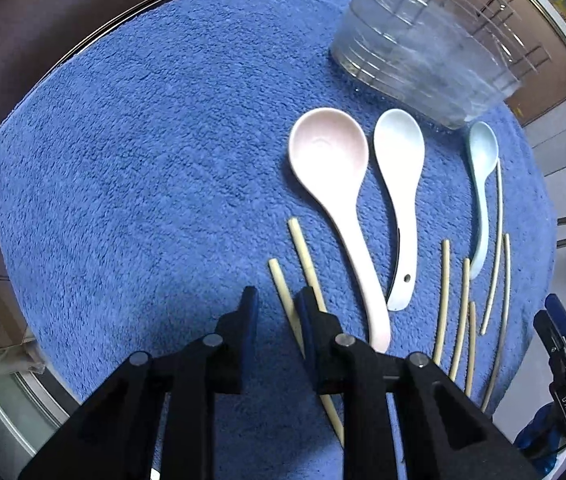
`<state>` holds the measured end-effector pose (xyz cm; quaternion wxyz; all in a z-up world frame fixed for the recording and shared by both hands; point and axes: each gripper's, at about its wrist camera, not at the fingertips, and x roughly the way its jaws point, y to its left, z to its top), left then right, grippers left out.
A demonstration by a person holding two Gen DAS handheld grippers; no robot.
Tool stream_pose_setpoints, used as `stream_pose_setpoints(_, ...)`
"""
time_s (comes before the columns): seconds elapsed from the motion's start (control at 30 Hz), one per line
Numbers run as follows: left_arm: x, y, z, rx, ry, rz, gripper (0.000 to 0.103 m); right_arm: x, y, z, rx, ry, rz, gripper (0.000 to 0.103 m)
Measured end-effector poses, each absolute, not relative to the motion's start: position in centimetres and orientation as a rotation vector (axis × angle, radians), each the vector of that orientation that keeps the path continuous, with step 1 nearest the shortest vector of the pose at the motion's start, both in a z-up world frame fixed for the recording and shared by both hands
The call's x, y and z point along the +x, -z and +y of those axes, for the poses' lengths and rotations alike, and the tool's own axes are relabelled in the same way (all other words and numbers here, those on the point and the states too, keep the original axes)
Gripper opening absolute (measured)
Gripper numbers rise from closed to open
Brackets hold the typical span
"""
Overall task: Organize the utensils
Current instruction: 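Close the right tool on a wooden chopstick while the left tool grasps another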
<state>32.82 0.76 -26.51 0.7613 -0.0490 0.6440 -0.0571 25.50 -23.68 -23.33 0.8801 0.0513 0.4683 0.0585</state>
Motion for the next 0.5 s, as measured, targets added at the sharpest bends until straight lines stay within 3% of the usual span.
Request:
stream_pose_setpoints(0.17, 33.5, 26.7, 1.1, -0.145, 0.12, 1.424, 0.008, 27.5, 23.7, -23.3, 0.103, -0.176, 1.047, 0.04)
stream_pose_setpoints(0.5, 33.3, 26.7, 2.9, -0.178, 0.159, 1.426, 0.008, 32.6, 25.4, -22.1, 0.068, -0.184, 1.202, 0.027)
